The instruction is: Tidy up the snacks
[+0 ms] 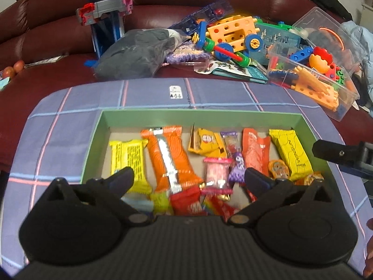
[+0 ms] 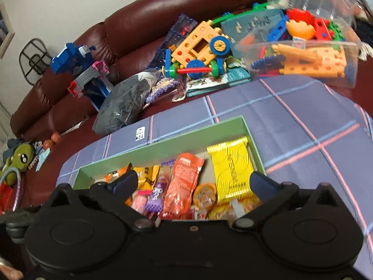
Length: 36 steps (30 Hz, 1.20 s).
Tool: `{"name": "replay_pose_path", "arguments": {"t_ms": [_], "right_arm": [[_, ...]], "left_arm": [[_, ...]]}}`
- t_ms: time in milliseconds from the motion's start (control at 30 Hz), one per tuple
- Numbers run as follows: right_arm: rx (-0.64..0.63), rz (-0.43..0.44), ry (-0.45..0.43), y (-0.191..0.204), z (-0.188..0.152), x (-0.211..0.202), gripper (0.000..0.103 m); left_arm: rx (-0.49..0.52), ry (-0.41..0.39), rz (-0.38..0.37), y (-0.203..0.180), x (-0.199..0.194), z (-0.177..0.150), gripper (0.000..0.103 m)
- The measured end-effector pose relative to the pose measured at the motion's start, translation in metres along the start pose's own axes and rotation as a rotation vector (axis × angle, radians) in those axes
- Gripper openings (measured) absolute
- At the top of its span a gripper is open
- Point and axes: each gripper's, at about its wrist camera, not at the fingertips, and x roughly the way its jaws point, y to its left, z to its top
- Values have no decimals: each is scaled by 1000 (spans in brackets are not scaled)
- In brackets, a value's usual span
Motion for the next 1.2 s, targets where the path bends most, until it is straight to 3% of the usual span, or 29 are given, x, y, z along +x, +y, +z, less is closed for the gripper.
{"name": "replay_pose_path", "arguments": {"t_ms": [333, 767, 933, 1200], "right_arm": [[39, -4, 22, 4, -26, -40, 103], [-53, 3, -15, 26, -53, -120, 103], [-101, -32, 0, 33, -71, -141, 103], [-144, -112, 50, 35, -101, -148, 103]], "left_arm": [[-23, -13, -7, 4, -47, -22, 103], [-29, -70, -25, 13, -121, -64, 103], [-6, -89, -22, 20, -142, -88, 103], [-22, -34, -21, 33, -142, -121, 103]]}}
